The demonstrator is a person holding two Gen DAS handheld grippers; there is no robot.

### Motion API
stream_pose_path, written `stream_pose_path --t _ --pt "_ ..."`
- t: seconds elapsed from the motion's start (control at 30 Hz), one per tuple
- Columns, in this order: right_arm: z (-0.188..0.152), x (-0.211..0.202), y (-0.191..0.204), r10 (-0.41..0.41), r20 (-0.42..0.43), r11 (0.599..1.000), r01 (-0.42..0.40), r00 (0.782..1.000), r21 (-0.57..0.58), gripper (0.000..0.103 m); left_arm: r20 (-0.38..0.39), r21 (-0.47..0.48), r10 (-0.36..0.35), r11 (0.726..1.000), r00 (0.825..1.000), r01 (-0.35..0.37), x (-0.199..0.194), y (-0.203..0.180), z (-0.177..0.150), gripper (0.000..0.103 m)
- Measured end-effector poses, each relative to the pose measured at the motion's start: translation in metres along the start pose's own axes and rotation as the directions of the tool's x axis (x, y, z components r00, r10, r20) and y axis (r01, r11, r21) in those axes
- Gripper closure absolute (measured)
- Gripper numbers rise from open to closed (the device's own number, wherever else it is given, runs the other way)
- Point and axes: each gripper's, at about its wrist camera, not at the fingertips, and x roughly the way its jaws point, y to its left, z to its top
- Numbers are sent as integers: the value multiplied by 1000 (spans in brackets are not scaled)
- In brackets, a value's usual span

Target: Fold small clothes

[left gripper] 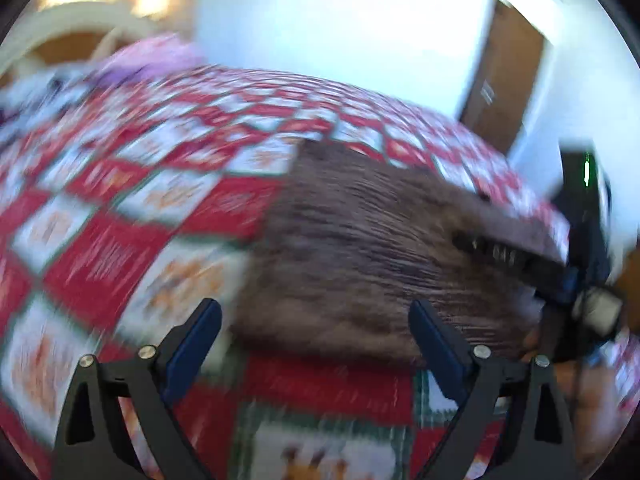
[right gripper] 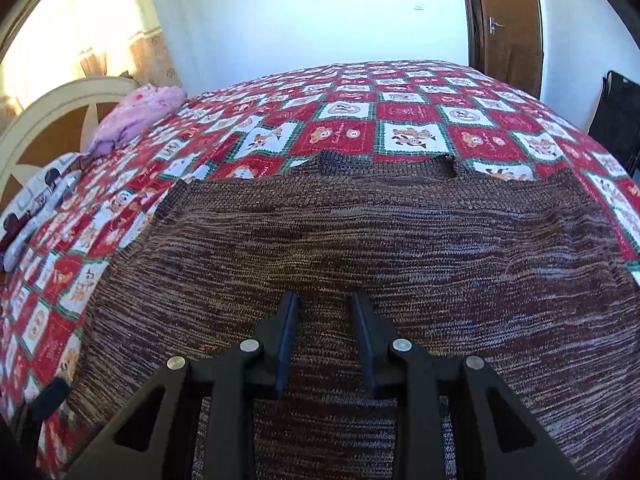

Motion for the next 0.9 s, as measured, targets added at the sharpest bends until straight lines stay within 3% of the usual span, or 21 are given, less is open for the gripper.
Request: stream_pose_path --t 0.1,0.2,0.27,0.37,0.5,0.67,0.73,0.83,0.9 --pt "1 -1 0 1 4 1000 -1 1000 -1 73 -13 -159 -61 985 998 58 -12 24 -12 7" --pt "1 -1 2 0 6 1000 0 1000 -4 72 14 -200 -107 974 994 107 -21 19 -22 7" --pt "1 -1 1 4 6 1000 -3 1000 -2 72 4 -215 -184 960 983 181 -17 8 -25 7" --pt "1 -2 -1 18 9 1000 -18 1000 10 72 3 -294 -283 916 959 271 -4 1 -23 7" --pt "0 -2 -3 30 12 999 -30 999 19 72 77 -403 -270 872 960 277 8 10 -4 8" --pt "0 -2 -3 33 12 999 -34 999 22 72 130 -473 -274 827 953 303 22 25 14 11" --pt "0 -2 -4 39 14 999 -39 999 26 72 125 -465 -280 831 952 305 19 27 9 18" --pt "0 -2 -4 45 14 998 -46 999 31 71 83 -429 -272 859 959 281 11 26 -3 20" --pt "0 -2 -3 43 14 999 -43 999 28 71 72 -445 -270 853 960 273 4 27 -8 20"
